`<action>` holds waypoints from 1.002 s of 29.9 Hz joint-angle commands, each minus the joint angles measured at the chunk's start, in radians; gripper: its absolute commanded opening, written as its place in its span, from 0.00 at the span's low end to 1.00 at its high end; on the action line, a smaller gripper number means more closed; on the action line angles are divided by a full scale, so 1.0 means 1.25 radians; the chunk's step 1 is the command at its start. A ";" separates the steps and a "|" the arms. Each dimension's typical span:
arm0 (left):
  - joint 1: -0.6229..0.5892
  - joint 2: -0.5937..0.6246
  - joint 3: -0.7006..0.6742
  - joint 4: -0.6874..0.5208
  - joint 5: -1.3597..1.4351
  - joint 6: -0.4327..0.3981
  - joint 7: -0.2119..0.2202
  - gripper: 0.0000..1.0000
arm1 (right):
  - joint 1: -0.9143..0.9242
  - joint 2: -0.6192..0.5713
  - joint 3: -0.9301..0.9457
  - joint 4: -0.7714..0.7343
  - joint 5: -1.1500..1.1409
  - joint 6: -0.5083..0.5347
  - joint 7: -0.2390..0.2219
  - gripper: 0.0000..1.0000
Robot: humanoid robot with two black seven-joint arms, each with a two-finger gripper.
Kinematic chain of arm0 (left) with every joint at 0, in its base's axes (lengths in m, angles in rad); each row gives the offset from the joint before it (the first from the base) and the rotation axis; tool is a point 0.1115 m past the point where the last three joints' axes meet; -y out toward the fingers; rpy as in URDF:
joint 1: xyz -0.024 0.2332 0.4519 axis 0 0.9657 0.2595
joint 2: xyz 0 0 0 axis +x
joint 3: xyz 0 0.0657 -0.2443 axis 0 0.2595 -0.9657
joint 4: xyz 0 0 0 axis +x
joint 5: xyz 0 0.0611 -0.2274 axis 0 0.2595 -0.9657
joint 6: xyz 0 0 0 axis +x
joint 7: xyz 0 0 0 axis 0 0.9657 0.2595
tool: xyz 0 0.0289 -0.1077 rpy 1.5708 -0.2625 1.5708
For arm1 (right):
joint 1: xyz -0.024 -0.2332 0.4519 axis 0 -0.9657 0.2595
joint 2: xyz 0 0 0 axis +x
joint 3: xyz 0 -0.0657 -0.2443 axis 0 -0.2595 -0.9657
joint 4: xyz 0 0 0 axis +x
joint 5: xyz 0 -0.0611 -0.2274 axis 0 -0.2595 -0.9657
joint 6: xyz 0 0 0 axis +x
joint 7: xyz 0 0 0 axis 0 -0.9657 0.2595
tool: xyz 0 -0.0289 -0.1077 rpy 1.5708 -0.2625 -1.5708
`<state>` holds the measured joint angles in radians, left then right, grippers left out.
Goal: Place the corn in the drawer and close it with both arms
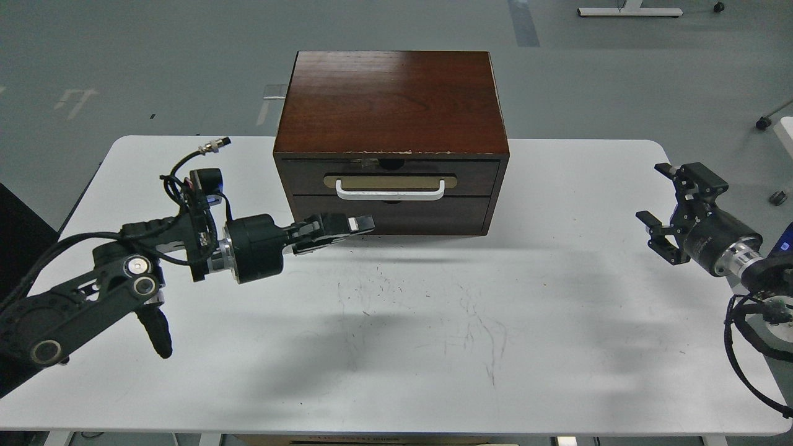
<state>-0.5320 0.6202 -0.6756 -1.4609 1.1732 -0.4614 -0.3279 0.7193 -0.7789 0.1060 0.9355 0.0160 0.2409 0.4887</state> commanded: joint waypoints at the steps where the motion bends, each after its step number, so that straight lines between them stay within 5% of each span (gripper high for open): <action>1: 0.002 0.025 -0.037 -0.017 -0.170 0.002 -0.005 0.93 | -0.001 0.005 0.028 0.001 0.001 -0.001 0.000 0.96; 2: 0.003 0.031 -0.056 -0.014 -0.246 0.006 -0.005 1.00 | -0.002 0.006 0.043 0.001 0.001 -0.001 0.000 0.96; 9: 0.040 0.052 -0.115 0.089 -0.476 0.008 -0.006 1.00 | -0.016 0.047 0.114 0.001 0.006 -0.001 0.000 0.96; 23: 0.304 -0.049 -0.317 0.181 -0.543 -0.006 0.008 1.00 | -0.054 0.121 0.130 0.001 0.004 0.000 0.000 1.00; 30: 0.313 -0.080 -0.320 0.196 -0.543 -0.022 0.028 1.00 | -0.071 0.126 0.130 0.008 0.004 0.005 0.000 1.00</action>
<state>-0.1428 0.5337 -1.0743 -1.2246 0.4939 -0.4810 -0.3010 0.6466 -0.6220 0.2686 0.9408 0.0215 0.2422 0.4887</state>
